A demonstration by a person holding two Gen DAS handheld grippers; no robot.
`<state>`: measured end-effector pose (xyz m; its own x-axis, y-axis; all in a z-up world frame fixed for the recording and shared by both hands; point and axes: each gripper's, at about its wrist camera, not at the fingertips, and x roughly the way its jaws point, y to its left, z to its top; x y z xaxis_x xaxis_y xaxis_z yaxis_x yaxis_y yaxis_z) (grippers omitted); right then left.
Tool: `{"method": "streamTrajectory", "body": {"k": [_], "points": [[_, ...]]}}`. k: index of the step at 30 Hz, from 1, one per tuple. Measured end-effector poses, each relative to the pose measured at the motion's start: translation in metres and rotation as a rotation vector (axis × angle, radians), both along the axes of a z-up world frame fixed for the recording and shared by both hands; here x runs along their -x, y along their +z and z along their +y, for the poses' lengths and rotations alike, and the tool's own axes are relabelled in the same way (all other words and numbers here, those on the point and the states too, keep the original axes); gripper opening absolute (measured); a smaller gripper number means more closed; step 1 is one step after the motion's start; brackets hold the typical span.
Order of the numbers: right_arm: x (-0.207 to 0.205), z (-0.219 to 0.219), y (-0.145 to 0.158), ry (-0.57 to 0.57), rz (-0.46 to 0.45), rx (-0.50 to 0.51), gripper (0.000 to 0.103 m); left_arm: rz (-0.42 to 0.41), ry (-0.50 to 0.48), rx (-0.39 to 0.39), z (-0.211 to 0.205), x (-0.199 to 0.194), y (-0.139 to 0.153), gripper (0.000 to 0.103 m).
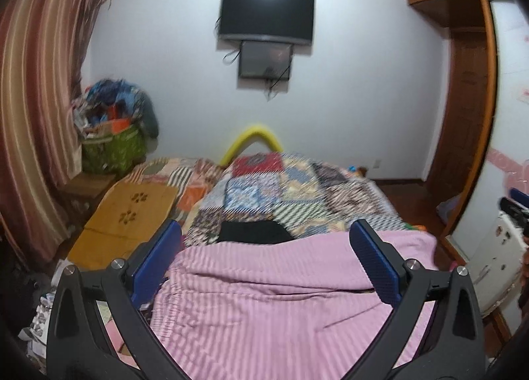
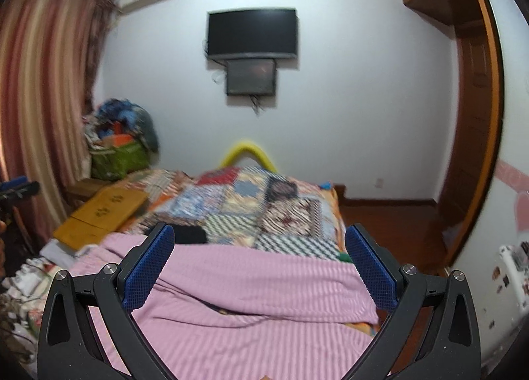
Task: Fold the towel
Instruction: 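Reach both grippers to the striped pants and grasp their cuffs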
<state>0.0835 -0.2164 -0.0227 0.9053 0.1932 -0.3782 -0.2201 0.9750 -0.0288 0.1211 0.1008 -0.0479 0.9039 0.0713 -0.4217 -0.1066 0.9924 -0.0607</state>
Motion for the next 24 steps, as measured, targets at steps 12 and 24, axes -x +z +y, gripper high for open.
{"method": "streamTrajectory", "body": {"k": [12,24], "points": [[-0.083,-0.061,-0.064,-0.174,0.200,0.084,0.103,0.268,0.192,0.052,0.123,-0.131,-0.096,0.103],[-0.162,-0.125,-0.126,-0.308,0.356,0.094,0.101,0.538,0.218,0.134,0.172,-0.240,-0.208,0.092]]}}
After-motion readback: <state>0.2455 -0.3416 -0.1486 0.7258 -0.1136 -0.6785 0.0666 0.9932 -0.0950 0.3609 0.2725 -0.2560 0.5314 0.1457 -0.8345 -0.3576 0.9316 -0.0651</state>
